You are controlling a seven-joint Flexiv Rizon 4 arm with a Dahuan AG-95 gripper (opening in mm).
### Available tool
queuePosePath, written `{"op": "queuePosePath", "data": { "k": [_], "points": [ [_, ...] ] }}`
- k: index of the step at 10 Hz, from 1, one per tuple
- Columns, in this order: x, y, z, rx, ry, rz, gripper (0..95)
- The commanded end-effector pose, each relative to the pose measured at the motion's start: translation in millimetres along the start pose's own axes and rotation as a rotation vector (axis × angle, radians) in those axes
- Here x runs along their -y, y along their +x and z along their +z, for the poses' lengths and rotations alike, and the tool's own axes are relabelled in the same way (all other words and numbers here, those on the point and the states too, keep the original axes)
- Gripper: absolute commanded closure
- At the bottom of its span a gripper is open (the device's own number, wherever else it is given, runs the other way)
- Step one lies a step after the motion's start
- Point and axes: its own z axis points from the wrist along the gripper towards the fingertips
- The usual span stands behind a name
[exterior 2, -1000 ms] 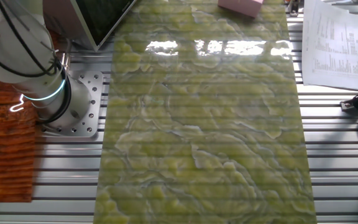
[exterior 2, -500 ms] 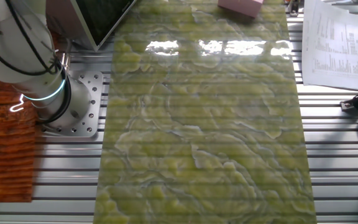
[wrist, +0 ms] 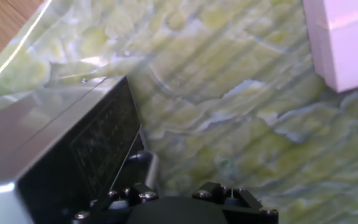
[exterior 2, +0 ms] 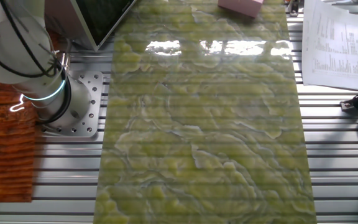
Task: Open the microwave door
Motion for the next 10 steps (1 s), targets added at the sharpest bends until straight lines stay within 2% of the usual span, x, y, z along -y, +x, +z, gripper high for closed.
{"op": "queuePosePath", "data": {
  "k": [1, 2, 3, 5, 7, 9, 10],
  "points": [
    [-0.7, -1.6, 1.8, -0.031, -0.033, -0.004, 38.0],
    [-0.7, -1.8, 1.9, -0.054, -0.030, 0.005, 38.0],
    [-0.7, -1.8, 1.9, -0.060, -0.031, 0.004, 38.0],
    [-0.8, -2.0, 2.0, -0.092, -0.015, 0.007, 38.0],
    [-0.8, -2.6, 1.9, -0.084, -0.007, 0.008, 38.0],
    [-0.6, -2.6, 1.9, -0.057, 0.018, 0.022, 38.0],
    [-0.6, -2.6, 1.9, -0.054, 0.023, 0.007, 38.0]
  ]
}}
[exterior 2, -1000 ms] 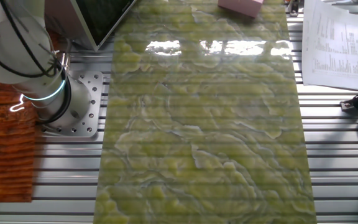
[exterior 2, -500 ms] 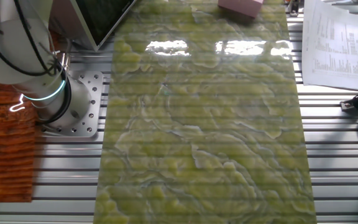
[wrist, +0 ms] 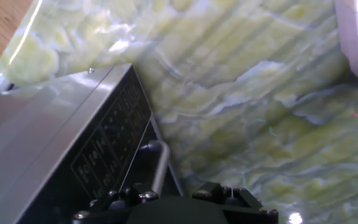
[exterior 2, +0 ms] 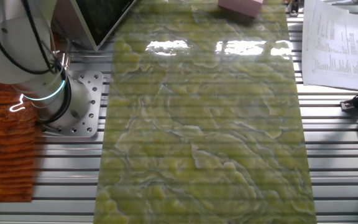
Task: Open the microwave door
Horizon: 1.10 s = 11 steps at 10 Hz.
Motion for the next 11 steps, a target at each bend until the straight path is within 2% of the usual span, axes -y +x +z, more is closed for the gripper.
{"op": "queuePosePath", "data": {
  "k": [1, 7, 8, 9, 10, 11],
  "points": [
    [1.5, 3.1, 4.4, 0.020, 0.007, -0.015, 38.0],
    [-0.3, 2.1, 4.9, 0.013, 0.013, -0.008, 38.0],
    [-6.2, -3.6, 8.3, -0.021, 0.041, 0.019, 38.0],
    [-6.4, -3.1, 10.4, -0.038, 0.055, 0.021, 38.0],
    [-7.7, -1.6, 15.0, -0.043, 0.060, 0.022, 38.0],
    [-8.6, 1.0, 17.8, -0.060, 0.081, 0.020, 38.0]
  ]
}}
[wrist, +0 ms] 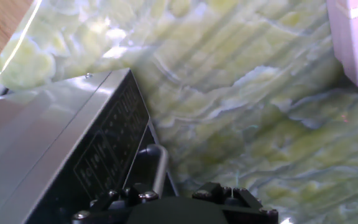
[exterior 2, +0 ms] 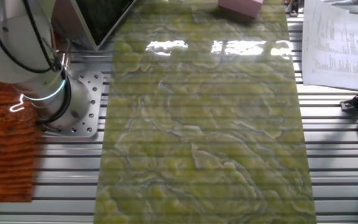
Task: Open the microwave door
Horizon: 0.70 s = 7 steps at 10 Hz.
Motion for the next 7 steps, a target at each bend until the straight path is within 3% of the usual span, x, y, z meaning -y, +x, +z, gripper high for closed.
{"op": "queuePosePath", "data": {
  "k": [1, 2, 3, 6, 7],
  "points": [
    [-4.4, 1.0, 2.7, -0.051, 0.040, 0.002, 38.0],
    [-3.5, 2.2, 3.9, -0.061, 0.058, -0.001, 38.0],
    [-1.5, 4.9, 7.7, -0.099, 0.081, -0.019, 38.0],
    [1.3, 10.9, 17.7, -0.080, 0.097, -0.026, 38.0],
    [3.9, 12.0, 22.7, -0.066, 0.116, -0.033, 57.0]
  ]
}}
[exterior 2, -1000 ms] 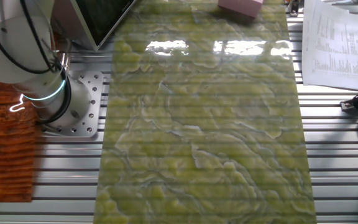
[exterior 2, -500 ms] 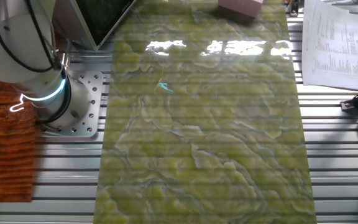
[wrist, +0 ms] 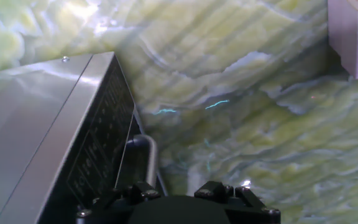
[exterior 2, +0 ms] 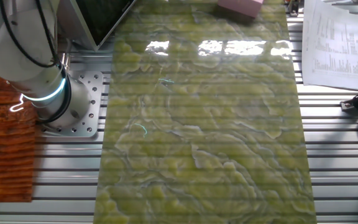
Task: Open the microwave door
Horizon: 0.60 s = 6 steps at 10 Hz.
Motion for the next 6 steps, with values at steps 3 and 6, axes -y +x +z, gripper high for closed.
{"op": "queuePosePath", "data": {
  "k": [3, 6],
  "points": [
    [4.2, 16.3, 25.4, 0.024, 0.017, 0.000, 57.0],
    [14.4, 22.2, 26.6, 0.033, 0.047, -0.020, 57.0]
  ]
}}
